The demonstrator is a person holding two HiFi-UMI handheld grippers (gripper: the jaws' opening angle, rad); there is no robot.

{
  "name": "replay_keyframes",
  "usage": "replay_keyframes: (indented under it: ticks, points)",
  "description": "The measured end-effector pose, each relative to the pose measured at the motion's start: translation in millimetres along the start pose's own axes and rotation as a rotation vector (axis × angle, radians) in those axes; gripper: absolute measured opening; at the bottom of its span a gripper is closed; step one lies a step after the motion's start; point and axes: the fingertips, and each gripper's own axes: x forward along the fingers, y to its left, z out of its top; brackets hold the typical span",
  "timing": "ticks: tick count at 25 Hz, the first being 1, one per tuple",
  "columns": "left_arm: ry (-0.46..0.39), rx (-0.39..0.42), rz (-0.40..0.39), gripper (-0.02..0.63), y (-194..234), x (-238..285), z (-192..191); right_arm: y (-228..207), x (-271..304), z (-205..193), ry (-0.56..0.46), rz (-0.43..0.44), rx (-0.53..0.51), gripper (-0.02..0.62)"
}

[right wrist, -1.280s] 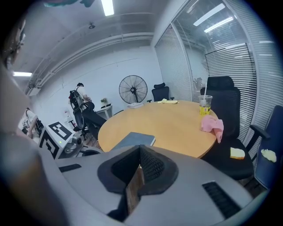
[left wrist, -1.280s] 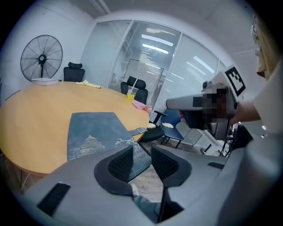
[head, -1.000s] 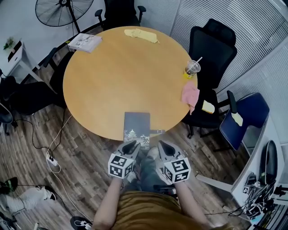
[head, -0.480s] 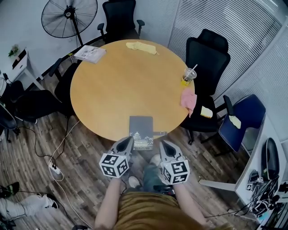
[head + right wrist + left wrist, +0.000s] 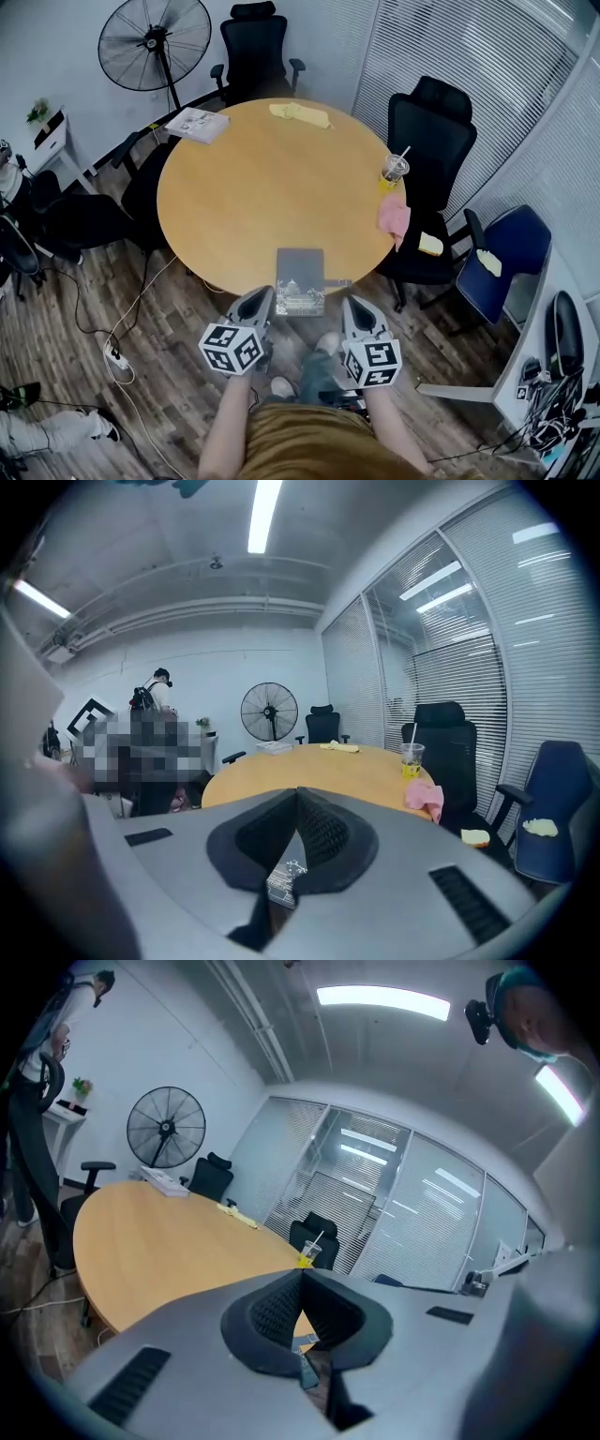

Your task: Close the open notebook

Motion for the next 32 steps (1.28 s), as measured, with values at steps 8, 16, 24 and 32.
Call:
replay_keyframes:
  ticks: [8, 16, 24, 32]
  points:
    - [-0.011, -0.024, -0.006, 0.023, 0, -3, -3, 8, -3, -3, 0.004, 0.025, -0.008, 0.011]
    - [0.022, -0.014, 0.019, 0.023, 5, 7, -4, -1, -1, -4, 0.009, 0.018, 0.004, 0.012]
    - [0.025, -0.016, 0.013, 0.023, 0, 20, -6, -11, 3, -5, 0.018, 0.022, 0.001, 0.012]
    - [0.043, 0.017, 0.011, 0.023, -3, 27, -8, -17, 5, -8, 0.029, 0.032, 0.009, 0.012]
